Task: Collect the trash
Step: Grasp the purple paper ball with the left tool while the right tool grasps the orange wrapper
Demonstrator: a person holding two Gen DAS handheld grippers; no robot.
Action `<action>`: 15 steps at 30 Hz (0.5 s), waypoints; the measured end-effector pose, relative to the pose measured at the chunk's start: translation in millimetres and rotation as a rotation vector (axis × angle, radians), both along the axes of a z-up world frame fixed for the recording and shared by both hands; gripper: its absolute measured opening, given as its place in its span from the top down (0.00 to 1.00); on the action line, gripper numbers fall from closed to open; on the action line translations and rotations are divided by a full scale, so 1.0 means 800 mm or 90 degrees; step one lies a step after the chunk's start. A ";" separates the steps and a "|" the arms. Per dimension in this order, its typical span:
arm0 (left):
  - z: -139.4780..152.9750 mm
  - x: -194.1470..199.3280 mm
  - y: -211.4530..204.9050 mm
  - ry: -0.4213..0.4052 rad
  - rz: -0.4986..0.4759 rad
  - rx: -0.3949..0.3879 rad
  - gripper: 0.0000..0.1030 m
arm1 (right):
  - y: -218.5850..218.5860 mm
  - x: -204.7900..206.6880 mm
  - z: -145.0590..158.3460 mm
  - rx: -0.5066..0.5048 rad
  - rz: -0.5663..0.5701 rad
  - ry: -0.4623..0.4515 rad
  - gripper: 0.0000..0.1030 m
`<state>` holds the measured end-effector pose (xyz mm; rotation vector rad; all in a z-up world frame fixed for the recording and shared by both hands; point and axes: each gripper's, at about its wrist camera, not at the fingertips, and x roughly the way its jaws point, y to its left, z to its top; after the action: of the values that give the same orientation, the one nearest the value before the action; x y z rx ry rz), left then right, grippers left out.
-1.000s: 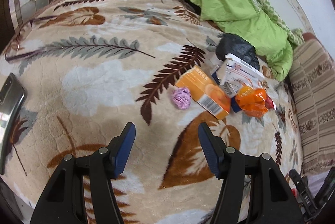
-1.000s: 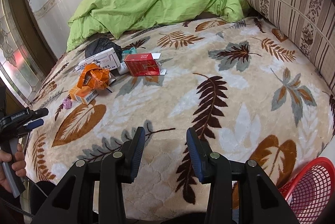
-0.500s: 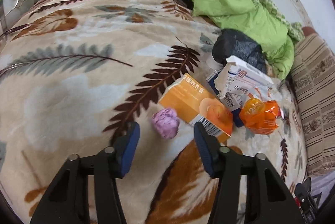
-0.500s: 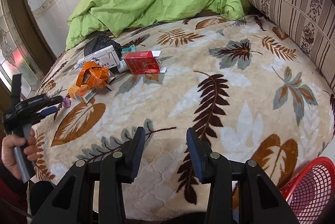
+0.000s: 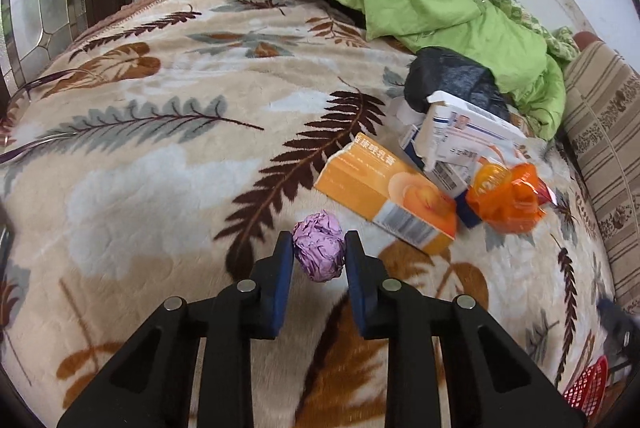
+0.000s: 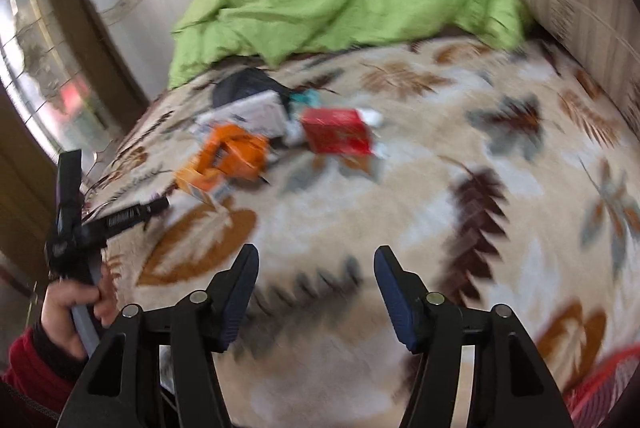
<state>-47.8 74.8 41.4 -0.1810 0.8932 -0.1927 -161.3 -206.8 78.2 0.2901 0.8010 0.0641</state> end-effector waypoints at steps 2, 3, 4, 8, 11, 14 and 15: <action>0.003 -0.007 0.001 -0.007 -0.001 0.000 0.76 | 0.020 0.026 0.005 -0.008 0.039 -0.013 0.33; 0.004 -0.009 0.002 -0.009 -0.004 0.001 0.76 | 0.030 0.040 0.007 -0.018 0.057 -0.017 0.33; 0.004 -0.011 0.002 -0.010 -0.006 0.001 0.76 | 0.037 0.051 0.007 -0.026 0.067 -0.019 0.33; 0.005 -0.014 0.004 -0.014 -0.010 -0.004 0.76 | 0.061 0.111 -0.003 -0.042 0.087 -0.015 0.33; 0.003 -0.015 0.001 -0.016 -0.018 -0.005 0.76 | 0.067 0.143 -0.017 -0.042 0.086 -0.001 0.33; 0.002 -0.016 -0.005 -0.019 -0.027 -0.002 0.76 | 0.067 0.160 -0.027 -0.012 0.084 0.001 0.50; 0.002 -0.017 -0.007 -0.020 -0.030 -0.001 0.76 | 0.068 0.163 -0.030 -0.007 0.089 0.008 0.63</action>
<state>-61.3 69.6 42.7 -0.1587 0.8664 -0.2398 -31.3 -152.7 54.3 0.2243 0.8332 0.1885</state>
